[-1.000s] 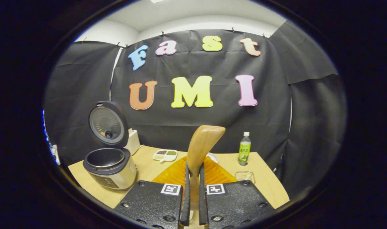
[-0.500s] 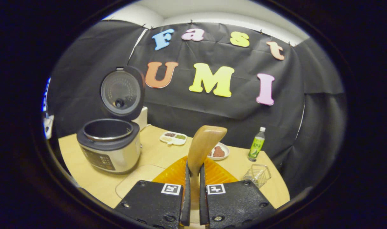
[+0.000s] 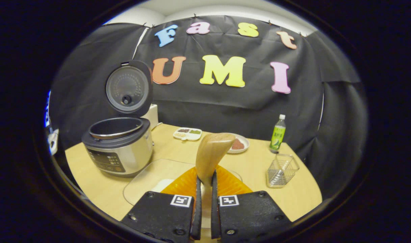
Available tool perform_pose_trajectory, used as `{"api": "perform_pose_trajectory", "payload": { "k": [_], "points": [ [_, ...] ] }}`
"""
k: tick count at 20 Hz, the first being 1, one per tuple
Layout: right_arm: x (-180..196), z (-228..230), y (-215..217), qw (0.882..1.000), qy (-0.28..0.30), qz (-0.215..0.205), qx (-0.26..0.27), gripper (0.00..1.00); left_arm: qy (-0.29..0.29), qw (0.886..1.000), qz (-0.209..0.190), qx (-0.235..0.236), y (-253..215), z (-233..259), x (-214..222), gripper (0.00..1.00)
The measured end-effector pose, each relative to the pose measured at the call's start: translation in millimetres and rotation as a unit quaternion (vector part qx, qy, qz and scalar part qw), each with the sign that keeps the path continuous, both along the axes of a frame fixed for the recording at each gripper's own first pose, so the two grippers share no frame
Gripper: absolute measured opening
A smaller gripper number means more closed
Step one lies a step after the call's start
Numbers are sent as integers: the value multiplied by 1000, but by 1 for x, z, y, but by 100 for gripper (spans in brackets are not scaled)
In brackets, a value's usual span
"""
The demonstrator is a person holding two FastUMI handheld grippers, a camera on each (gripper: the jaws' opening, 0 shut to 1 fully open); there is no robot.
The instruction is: Close the left gripper, press the button to open the rice cooker; take a wooden spoon from the chopstick holder with the right hand, scoop a spoonful of rice and pour it into the rice cooker, then put the wooden spoon back into the chopstick holder.
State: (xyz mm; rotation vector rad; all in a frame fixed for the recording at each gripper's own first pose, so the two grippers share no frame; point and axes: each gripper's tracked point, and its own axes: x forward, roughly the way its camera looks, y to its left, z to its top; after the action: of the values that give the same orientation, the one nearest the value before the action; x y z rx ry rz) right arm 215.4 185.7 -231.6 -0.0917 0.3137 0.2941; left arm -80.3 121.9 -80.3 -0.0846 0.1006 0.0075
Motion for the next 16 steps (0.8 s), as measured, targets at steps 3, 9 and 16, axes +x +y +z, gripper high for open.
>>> {"api": "perform_pose_trajectory", "payload": {
  "k": [3,9,16],
  "points": [
    [-5,1,2,999,22,-1,38,17,-2,1000,1,6,1,1,2,97],
    [3,-3,2,978,70,-17,196,14,10,1000,6,2,2,-7,8,97],
    [7,-11,14,931,139,-5,337,12,13,1000,6,1,4,-11,9,97]
  ]
}}
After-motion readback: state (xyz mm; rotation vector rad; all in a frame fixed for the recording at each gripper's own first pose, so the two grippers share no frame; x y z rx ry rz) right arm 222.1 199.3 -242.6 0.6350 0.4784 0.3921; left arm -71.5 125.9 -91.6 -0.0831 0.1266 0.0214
